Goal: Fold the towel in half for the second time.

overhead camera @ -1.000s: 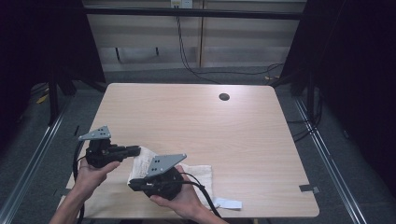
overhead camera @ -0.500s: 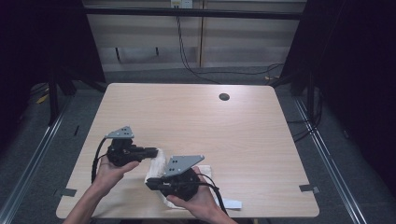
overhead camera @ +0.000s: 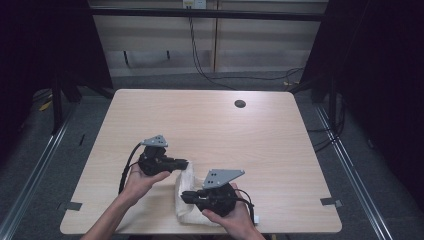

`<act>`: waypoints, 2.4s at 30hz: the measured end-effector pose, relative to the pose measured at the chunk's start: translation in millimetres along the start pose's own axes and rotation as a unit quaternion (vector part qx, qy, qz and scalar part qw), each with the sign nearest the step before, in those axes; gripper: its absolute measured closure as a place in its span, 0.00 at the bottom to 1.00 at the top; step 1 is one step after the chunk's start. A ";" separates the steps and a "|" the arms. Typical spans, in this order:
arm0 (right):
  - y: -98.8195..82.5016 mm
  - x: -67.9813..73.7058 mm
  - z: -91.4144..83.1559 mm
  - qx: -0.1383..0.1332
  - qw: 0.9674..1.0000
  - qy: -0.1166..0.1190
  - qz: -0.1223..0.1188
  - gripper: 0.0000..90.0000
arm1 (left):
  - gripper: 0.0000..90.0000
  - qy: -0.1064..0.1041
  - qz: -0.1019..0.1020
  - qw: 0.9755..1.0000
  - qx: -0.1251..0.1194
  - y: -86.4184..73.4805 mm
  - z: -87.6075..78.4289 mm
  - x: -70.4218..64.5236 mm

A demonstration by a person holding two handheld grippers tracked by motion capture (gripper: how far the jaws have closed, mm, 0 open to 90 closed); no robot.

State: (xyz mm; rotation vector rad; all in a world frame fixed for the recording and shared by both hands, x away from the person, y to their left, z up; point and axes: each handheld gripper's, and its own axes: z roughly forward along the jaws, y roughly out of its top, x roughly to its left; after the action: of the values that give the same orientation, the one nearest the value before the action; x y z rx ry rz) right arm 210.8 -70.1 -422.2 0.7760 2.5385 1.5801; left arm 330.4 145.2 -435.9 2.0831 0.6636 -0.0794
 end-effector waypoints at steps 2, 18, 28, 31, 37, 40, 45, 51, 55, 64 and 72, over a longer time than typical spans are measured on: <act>-1.1 0.2 -2.2 0.001 1.000 -0.003 0.000 0.96 | 0.95 -0.002 0.002 1.000 -0.001 1.6 1.8 -1.9; -44.4 -6.3 -10.7 0.051 0.998 -0.020 0.020 0.95 | 0.95 -0.024 0.013 0.998 0.049 2.1 50.3 -15.0; -60.8 -9.5 -16.6 0.074 0.996 -0.035 0.031 0.91 | 0.93 -0.037 0.012 0.997 0.068 1.7 72.0 -19.4; -70.2 -13.7 -16.3 0.080 0.995 -0.035 0.037 0.82 | 0.92 -0.045 0.011 0.997 0.068 -2.5 80.1 -17.8; -72.7 -21.9 -23.2 0.071 0.995 -0.051 0.055 0.67 | 0.85 -0.056 0.009 0.996 0.064 -0.8 85.0 -19.3; -72.6 -24.3 -25.9 0.070 0.994 -0.063 0.059 0.63 | 0.81 -0.066 0.013 0.996 0.061 2.0 87.7 -23.3; -68.2 -32.8 -30.2 0.059 0.991 -0.089 0.074 0.62 | 0.77 -0.072 0.015 0.996 0.043 4.9 88.4 -26.9; -75.6 -46.4 -31.6 0.090 0.987 -0.111 0.077 0.80 | 0.67 -0.060 0.015 0.998 0.035 5.6 81.2 -23.1; -80.2 -45.8 -33.8 0.108 0.984 -0.115 0.084 0.83 | 0.60 -0.050 0.013 0.998 0.019 8.5 71.4 -22.8; -74.8 -48.6 -54.3 0.059 0.987 -0.125 0.081 0.67 | 0.52 -0.005 0.011 1.000 0.012 3.7 47.4 -26.1; -67.6 -62.7 -67.4 0.055 0.987 -0.133 0.066 0.61 | 0.44 0.024 0.012 0.999 0.025 -14.3 18.3 -18.6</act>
State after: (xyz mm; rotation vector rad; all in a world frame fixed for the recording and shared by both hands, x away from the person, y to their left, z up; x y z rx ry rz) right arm 219.3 -177.2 -461.3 1.1072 2.4390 1.2744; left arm 311.2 128.9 -451.6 2.1467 0.6716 -0.0333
